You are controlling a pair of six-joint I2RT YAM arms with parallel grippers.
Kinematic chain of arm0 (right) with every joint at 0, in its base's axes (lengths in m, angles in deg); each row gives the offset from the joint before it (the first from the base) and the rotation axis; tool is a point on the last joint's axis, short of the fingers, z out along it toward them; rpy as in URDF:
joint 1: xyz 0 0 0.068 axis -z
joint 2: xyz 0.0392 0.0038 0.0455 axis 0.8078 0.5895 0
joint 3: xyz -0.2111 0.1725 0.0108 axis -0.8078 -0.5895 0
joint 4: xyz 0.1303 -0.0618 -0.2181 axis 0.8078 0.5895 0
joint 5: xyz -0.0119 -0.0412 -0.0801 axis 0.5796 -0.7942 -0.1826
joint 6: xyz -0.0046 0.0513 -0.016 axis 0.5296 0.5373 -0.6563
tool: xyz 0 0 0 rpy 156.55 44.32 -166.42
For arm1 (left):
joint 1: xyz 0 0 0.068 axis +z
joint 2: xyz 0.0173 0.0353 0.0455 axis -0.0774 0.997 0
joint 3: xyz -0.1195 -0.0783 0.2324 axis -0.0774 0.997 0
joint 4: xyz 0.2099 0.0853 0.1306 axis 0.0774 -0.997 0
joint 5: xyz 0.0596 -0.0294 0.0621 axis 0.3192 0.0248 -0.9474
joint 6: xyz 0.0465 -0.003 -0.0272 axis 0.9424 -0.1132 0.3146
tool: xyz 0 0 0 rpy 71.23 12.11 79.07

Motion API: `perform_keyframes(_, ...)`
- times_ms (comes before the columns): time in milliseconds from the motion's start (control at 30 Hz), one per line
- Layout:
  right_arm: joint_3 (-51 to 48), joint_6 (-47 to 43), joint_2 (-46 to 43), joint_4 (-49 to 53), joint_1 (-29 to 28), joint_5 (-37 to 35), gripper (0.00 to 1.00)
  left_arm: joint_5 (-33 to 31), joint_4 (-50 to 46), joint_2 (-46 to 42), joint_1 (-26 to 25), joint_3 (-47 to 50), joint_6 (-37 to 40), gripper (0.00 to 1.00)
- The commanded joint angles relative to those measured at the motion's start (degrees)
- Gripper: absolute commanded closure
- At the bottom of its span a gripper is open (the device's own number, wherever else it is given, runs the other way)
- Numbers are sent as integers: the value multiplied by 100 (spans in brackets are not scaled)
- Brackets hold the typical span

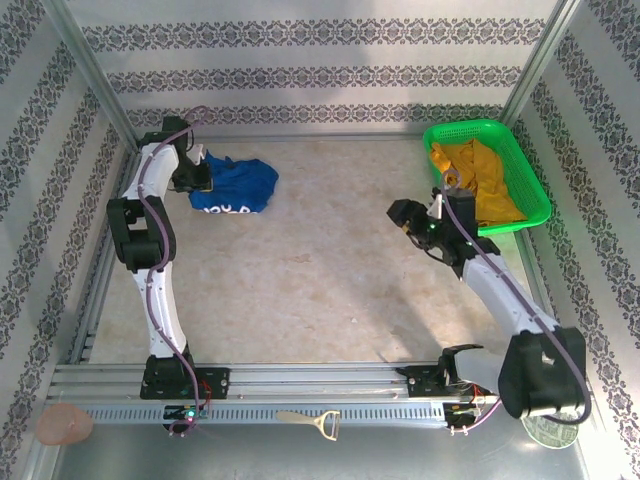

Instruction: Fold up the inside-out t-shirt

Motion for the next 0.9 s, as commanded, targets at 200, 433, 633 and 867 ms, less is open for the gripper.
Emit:
perform_keyframes(200, -218, -685, -961, 1498, 249, -457, 20, -864, -92, -54, 364, -149, -107, 0)
perform_keyframes(433, 77, -1159, -1297, 2058, 271, -1474, 2, -385, 816, -1758, 331, 930, -833, 0)
perform_keyframes(633, 218, -1678, -1233, 1988, 251, -3304, 2, -36, 2348, -4015, 223, 3479, -1187, 0)
perform_keyframes(867, -1216, -2805, -1464, -480, 214, -4919, 2, -508, 5997, -6945, 67, 7711, -1299, 0)
